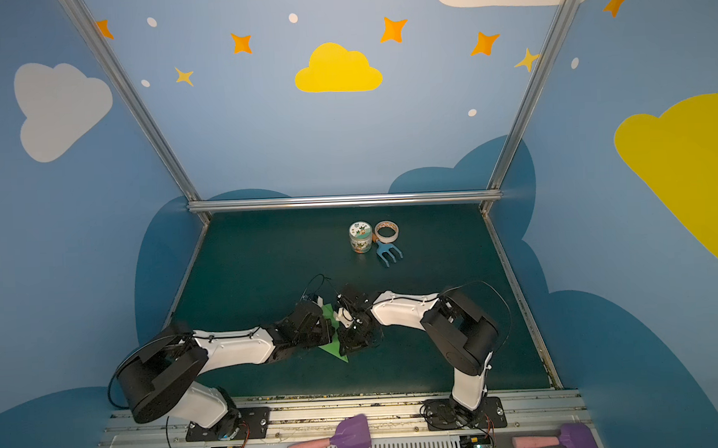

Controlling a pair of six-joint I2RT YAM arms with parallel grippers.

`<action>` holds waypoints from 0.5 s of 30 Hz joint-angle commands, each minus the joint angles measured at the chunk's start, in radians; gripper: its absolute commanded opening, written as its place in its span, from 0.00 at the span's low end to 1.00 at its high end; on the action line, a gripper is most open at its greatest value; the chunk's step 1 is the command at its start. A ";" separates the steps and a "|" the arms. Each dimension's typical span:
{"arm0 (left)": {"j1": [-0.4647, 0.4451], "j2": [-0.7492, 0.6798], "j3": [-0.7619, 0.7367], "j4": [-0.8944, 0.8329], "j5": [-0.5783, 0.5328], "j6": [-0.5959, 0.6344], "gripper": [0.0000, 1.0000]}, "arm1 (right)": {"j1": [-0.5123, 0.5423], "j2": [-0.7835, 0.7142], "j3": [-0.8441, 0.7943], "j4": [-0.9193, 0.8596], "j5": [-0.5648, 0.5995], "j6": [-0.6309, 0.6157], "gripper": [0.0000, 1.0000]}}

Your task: Fold a paper plane with a square sheet of paper (fold left side to right side)

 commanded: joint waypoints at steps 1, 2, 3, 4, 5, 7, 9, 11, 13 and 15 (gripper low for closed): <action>0.002 -0.016 -0.023 -0.030 -0.034 -0.012 0.04 | 0.004 -0.081 -0.018 -0.026 0.045 0.027 0.28; 0.003 -0.016 -0.025 -0.028 -0.034 -0.014 0.04 | 0.005 -0.103 -0.023 -0.024 0.052 0.037 0.28; 0.003 -0.015 -0.026 -0.025 -0.034 -0.015 0.04 | 0.008 -0.120 -0.029 -0.019 0.055 0.048 0.28; 0.002 -0.014 -0.026 -0.023 -0.034 -0.017 0.04 | 0.011 -0.135 -0.033 -0.015 0.061 0.057 0.27; 0.003 -0.013 -0.026 -0.024 -0.034 -0.017 0.04 | 0.017 -0.144 -0.033 -0.012 0.068 0.066 0.25; 0.002 -0.014 -0.026 -0.023 -0.034 -0.017 0.04 | 0.030 -0.147 -0.028 -0.010 0.083 0.075 0.17; 0.002 -0.016 -0.028 -0.026 -0.035 -0.017 0.04 | 0.042 -0.134 -0.014 -0.011 0.096 0.077 0.04; 0.003 -0.018 -0.030 -0.028 -0.036 -0.017 0.04 | 0.054 -0.113 0.001 -0.010 0.110 0.079 0.00; 0.002 -0.019 -0.031 -0.028 -0.037 -0.017 0.04 | 0.059 -0.092 0.010 -0.001 0.113 0.082 0.00; 0.003 -0.018 -0.029 -0.029 -0.037 -0.017 0.04 | 0.061 -0.071 0.016 0.010 0.109 0.084 0.00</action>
